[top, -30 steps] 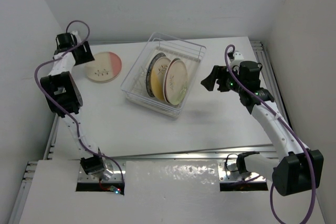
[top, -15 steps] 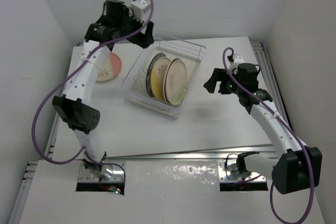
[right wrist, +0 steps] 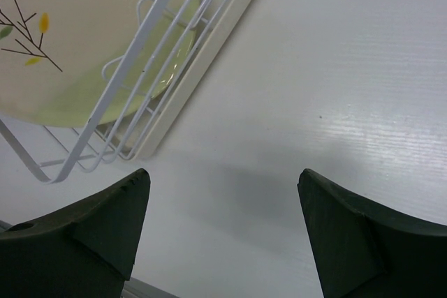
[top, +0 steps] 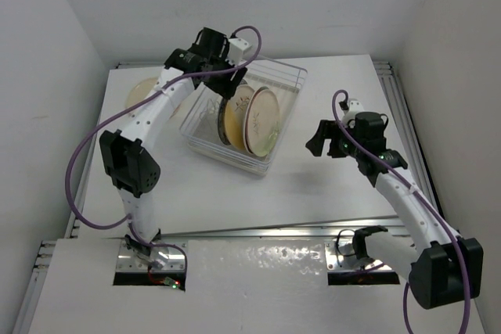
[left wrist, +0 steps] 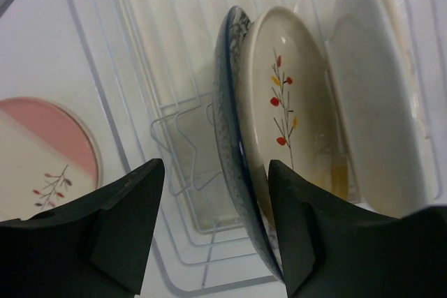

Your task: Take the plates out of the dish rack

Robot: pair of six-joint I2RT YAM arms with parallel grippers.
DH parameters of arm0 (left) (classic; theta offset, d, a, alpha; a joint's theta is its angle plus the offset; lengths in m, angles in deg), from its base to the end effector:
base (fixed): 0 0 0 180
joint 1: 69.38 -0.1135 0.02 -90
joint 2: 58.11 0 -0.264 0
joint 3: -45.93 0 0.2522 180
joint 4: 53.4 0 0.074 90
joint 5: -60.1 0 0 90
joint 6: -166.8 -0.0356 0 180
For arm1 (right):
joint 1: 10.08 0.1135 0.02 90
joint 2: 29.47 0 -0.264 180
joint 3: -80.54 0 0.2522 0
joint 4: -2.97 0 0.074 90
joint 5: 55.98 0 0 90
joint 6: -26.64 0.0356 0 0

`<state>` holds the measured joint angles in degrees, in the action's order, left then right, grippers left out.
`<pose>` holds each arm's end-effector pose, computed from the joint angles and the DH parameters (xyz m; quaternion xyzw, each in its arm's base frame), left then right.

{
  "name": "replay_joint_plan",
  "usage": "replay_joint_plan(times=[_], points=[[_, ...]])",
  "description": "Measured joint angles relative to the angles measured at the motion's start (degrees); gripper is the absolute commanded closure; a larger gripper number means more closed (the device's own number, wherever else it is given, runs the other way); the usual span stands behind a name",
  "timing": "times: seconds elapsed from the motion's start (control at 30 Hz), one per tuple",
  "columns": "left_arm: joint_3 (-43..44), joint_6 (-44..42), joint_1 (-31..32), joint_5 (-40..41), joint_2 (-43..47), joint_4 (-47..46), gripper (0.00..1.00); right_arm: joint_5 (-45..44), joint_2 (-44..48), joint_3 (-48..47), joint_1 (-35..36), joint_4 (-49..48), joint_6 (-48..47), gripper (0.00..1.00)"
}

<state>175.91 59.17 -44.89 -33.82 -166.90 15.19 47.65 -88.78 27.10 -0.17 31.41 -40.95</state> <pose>0.3760 -0.1740 0.3740 0.3462 0.8645 -0.0535 0.3605 0.2210 0.0471 0.2535 0.0405 0.8788 0.2299 0.4163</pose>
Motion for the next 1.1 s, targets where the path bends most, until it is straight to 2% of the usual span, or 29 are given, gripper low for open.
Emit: replay_joint_plan(times=[0.07,0.2,0.27,0.57,0.87,1.1], points=[[-1.09,0.22,0.17,2.12,0.00,-0.26,0.45,0.00,0.39,0.39,0.00,0.02,-0.09,0.14],[-1.62,1.44,0.57,3.45,-0.02,-1.11,0.60,-0.02,0.81,0.74,0.00,0.20,-0.59,0.14],[-2.03,1.68,1.07,4.02,-0.02,-1.75,0.63,-0.04,0.92,0.79,0.00,0.31,-0.81,0.14],[-2.58,3.13,1.68,4.66,-0.02,-2.89,0.63,0.02,1.95,1.55,0.00,0.70,-1.44,0.14],[0.70,3.23,1.79,7.04,0.15,-4.09,0.63,0.09,2.38,1.64,0.00,0.85,-1.62,0.14],[-1.64,3.30,1.84,8.26,0.46,-6.03,0.64,0.13,2.38,1.64,0.00,0.94,-2.10,0.14]])
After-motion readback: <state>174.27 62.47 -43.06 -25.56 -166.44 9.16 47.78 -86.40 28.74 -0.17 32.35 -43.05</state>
